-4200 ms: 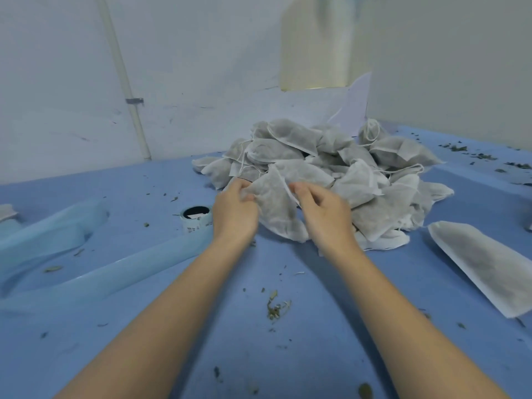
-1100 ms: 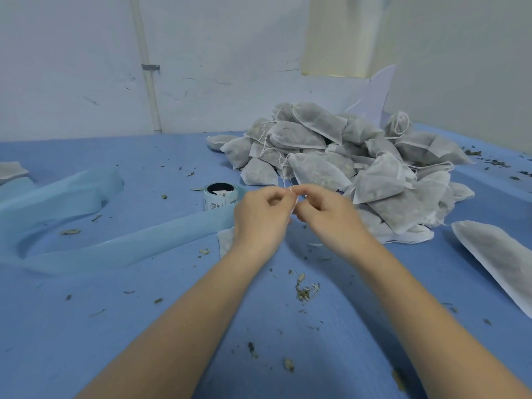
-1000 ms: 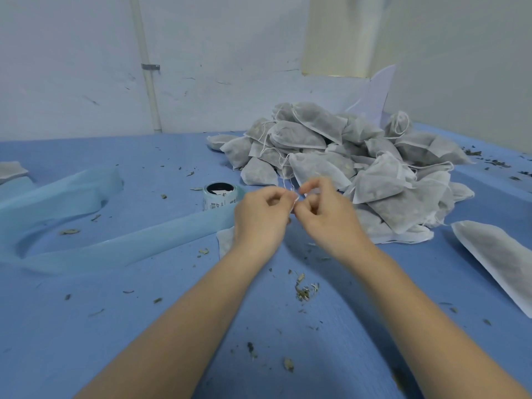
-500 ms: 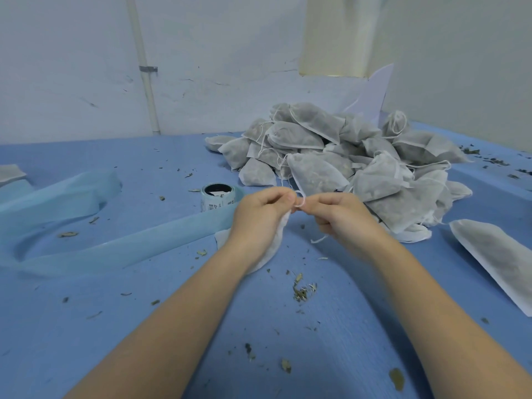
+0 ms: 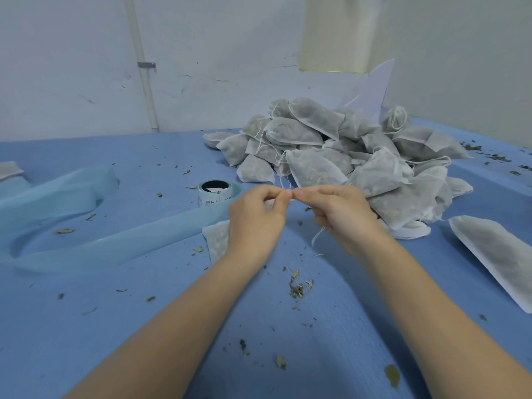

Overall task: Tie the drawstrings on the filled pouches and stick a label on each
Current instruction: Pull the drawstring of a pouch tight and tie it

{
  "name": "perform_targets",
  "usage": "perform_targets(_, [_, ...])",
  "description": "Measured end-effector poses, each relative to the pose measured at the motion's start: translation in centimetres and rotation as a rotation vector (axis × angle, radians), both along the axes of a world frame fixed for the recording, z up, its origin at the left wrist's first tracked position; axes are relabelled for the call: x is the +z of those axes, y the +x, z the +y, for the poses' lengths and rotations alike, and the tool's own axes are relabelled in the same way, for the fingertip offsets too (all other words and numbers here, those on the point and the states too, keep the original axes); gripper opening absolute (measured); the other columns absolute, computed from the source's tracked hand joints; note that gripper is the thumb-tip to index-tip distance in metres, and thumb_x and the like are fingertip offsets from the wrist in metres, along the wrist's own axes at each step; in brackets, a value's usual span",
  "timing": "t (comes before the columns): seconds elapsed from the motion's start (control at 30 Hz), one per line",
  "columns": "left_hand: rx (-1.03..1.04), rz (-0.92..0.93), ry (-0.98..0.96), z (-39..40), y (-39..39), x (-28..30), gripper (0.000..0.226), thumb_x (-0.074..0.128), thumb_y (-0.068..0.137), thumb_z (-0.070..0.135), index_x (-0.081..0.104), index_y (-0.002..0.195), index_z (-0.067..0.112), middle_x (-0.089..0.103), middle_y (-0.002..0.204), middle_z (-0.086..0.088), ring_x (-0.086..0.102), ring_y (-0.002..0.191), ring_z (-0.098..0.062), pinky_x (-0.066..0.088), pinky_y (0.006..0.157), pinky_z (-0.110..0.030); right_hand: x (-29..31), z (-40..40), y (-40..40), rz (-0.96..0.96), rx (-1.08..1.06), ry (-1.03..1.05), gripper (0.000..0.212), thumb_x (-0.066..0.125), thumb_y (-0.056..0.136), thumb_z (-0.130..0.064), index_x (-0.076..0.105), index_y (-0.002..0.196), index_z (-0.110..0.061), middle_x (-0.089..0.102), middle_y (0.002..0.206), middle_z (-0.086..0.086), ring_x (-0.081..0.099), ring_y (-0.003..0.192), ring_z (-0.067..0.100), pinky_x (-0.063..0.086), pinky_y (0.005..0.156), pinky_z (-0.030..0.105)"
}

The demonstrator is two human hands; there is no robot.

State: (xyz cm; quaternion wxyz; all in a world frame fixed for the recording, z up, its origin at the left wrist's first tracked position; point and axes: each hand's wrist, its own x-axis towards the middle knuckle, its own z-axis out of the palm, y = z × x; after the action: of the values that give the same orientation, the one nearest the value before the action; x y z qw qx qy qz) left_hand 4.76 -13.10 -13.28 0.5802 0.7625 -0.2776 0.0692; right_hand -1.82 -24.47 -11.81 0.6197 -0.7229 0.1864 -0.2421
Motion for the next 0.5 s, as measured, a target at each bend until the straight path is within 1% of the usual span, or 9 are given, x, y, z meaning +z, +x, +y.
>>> perform_targets(0.07, [-0.002,0.045,0.006,-0.1,0.0,0.1,0.018,0.057,0.091,0.029,0.071,0.09,0.018,0.062,0.076,0.019,0.055,0.079,0.0,0.034,0.067,0.0,0.1,0.3,0.2,-0.011,-0.021,0.019,0.008,0.07,0.085,-0.018,0.077,0.083,-0.014,0.035,0.043,-0.013,0.03,0.042,0.004,0.028,0.042,0.013])
perform_targets(0.13, [-0.012,0.092,0.007,-0.3,0.0,0.2,0.02,0.053,0.094,0.029,0.068,0.09,0.017,0.061,0.076,0.018,0.056,0.081,-0.003,0.035,0.064,-0.008,0.2,0.6,0.3,-0.022,0.003,0.14,0.01,0.067,0.087,-0.014,0.075,0.085,-0.007,0.036,0.046,-0.012,0.028,0.041,0.004,0.026,0.039,0.014])
perform_targets(0.2, [-0.034,0.095,0.005,-0.3,-0.1,0.3,0.019,0.048,0.097,0.026,0.063,0.088,0.017,0.058,0.075,0.018,0.053,0.077,-0.003,0.033,0.064,-0.015,0.4,0.8,0.4,-0.02,0.107,0.385,0.013,0.061,0.089,-0.009,0.07,0.08,-0.005,0.031,0.05,-0.008,0.023,0.039,0.005,0.02,0.035,0.015])
perform_targets(0.27, [-0.076,0.042,0.019,-0.2,-0.5,0.2,0.02,0.042,0.099,0.021,0.057,0.086,0.017,0.057,0.077,0.015,0.05,0.073,-0.001,0.033,0.065,-0.018,0.8,0.9,0.4,-0.022,0.223,0.688,0.014,0.057,0.085,-0.006,0.063,0.073,-0.006,0.026,0.051,-0.007,0.019,0.036,0.003,0.014,0.033,0.013])
perform_targets(0.33, [-0.113,-0.027,0.047,-0.2,-0.9,-0.1,0.021,0.039,0.1,0.019,0.055,0.088,0.015,0.059,0.083,0.008,0.052,0.078,-0.008,0.037,0.072,-0.022,1.0,1.1,0.5,-0.06,0.26,0.913,0.008,0.056,0.077,-0.007,0.059,0.069,-0.006,0.027,0.05,-0.006,0.017,0.034,0.003,0.012,0.034,0.012])
perform_targets(0.37, [-0.113,-0.052,0.062,-0.3,-1.0,-0.3,0.02,0.038,0.1,0.019,0.054,0.089,0.013,0.06,0.087,0.005,0.053,0.082,-0.013,0.039,0.076,-0.027,1.0,1.3,0.5,-0.081,0.256,0.984,0.01,0.055,0.077,-0.007,0.058,0.068,-0.005,0.028,0.049,-0.006,0.015,0.034,0.003,0.011,0.035,0.012])
perform_targets(0.43, [-0.087,-0.074,0.049,-0.4,-1.0,-0.5,0.013,0.041,0.099,0.018,0.052,0.092,0.015,0.06,0.09,0.004,0.055,0.086,-0.017,0.041,0.079,-0.033,0.8,1.6,0.6,-0.098,0.234,1.056,0.021,0.052,0.086,-0.008,0.058,0.066,-0.005,0.029,0.049,-0.006,0.014,0.033,0.003,0.011,0.035,0.012])
perform_targets(0.47, [-0.078,-0.076,0.008,-0.4,-1.0,-0.5,0.007,0.045,0.097,0.017,0.051,0.095,0.018,0.059,0.09,0.006,0.057,0.086,-0.016,0.042,0.08,-0.03,0.8,1.6,0.6,-0.099,0.22,1.066,0.026,0.05,0.09,-0.009,0.059,0.065,-0.004,0.028,0.049,-0.006,0.016,0.032,0.003,0.01,0.035,0.012])
perform_targets(0.5, [-0.07,-0.083,-0.048,-0.4,-1.1,-0.4,0.007,0.049,0.095,0.016,0.051,0.098,0.022,0.06,0.091,0.008,0.058,0.086,-0.014,0.043,0.079,-0.024,0.8,1.6,0.6,-0.097,0.207,1.06,0.028,0.049,0.091,-0.009,0.06,0.066,-0.004,0.028,0.049,-0.006,0.018,0.031,0.003,0.01,0.035,0.012])
